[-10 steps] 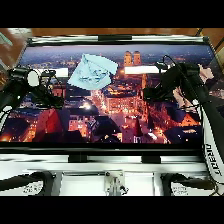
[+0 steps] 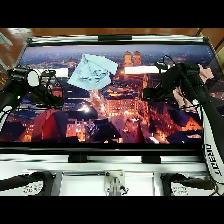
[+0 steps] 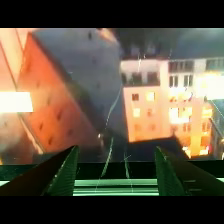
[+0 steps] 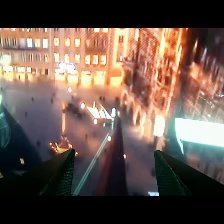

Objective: Fold the shirts.

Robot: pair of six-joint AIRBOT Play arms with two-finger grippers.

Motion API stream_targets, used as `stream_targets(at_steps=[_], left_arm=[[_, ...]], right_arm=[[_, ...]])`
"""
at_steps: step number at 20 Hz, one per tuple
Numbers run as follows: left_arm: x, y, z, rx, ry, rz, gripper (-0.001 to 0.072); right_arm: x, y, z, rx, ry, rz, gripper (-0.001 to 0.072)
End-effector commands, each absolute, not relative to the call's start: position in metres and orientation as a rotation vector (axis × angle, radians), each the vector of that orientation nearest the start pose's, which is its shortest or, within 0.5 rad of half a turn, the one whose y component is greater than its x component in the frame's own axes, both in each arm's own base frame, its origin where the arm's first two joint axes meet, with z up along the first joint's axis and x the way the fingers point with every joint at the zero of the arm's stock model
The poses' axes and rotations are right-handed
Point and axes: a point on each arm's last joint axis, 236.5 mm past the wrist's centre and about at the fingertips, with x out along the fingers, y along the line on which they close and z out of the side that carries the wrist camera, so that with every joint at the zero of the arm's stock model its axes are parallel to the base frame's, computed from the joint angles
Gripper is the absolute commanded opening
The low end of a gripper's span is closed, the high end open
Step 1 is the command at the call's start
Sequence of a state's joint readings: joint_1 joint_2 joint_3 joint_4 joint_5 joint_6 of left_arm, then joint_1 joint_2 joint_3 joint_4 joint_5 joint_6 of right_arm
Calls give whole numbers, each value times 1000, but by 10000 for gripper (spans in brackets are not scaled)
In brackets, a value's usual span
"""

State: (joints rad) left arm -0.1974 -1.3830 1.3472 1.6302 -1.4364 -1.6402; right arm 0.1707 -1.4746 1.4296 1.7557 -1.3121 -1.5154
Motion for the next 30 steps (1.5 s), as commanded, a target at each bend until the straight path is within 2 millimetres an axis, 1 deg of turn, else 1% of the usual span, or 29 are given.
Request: stream_targets(at_steps=[1, 6, 9, 11, 12, 13, 14, 15, 16, 17, 18, 19, 20, 22, 24, 25, 27, 30], left_arm=[[362, -58, 19, 139, 1463, -68, 572], [362, -58, 19, 139, 1463, -68, 572], [365, -62, 19, 90, 1452, -44, 572], [367, -67, 19, 39, 1446, -31, 571], [374, -74, 20, 16, 1417, -50, 572], [384, -85, 22, -22, 1373, -81, 572], [399, -95, 26, -58, 1305, -111, 573], [421, -102, 35, -89, 1203, -129, 588], [445, -105, 44, -110, 1100, -133, 614], [469, -106, 55, -137, 1009, -127, 613], [491, -104, 61, -174, 955, -109, 613], [513, -101, 64, -198, 926, -96, 613], [532, -101, 62, -206, 916, -92, 614], [570, -105, 48, -226, 912, -95, 615], [599, -122, 28, -275, 919, -134, 615], [610, -131, 14, -304, 929, -149, 615], [622, -138, -15, -321, 957, -154, 614], [626, -139, -53, -323, 996, -142, 614]], right_arm=[[404, 113, 18, 91, 1373, 224, 615], [404, 113, 18, 92, 1373, 224, 615], [406, 113, 19, 93, 1366, 224, 615], [406, 113, 19, 93, 1366, 224, 615], [406, 113, 19, 93, 1366, 224, 615], [406, 113, 19, 93, 1367, 224, 615], [406, 113, 19, 93, 1367, 224, 615], [409, 113, 19, 102, 1356, 217, 615], [413, 114, 20, 107, 1337, 216, 615], [416, 115, 21, 110, 1326, 216, 615], [417, 116, 22, 117, 1321, 221, 615], [417, 119, 22, 127, 1317, 227, 615], [417, 120, 23, 134, 1318, 232, 615], [416, 125, 24, 153, 1319, 245, 615], [416, 129, 25, 169, 1320, 256, 615], [416, 130, 25, 173, 1317, 258, 615], [417, 131, 26, 177, 1313, 261, 615], [422, 131, 27, 181, 1292, 260, 614]])
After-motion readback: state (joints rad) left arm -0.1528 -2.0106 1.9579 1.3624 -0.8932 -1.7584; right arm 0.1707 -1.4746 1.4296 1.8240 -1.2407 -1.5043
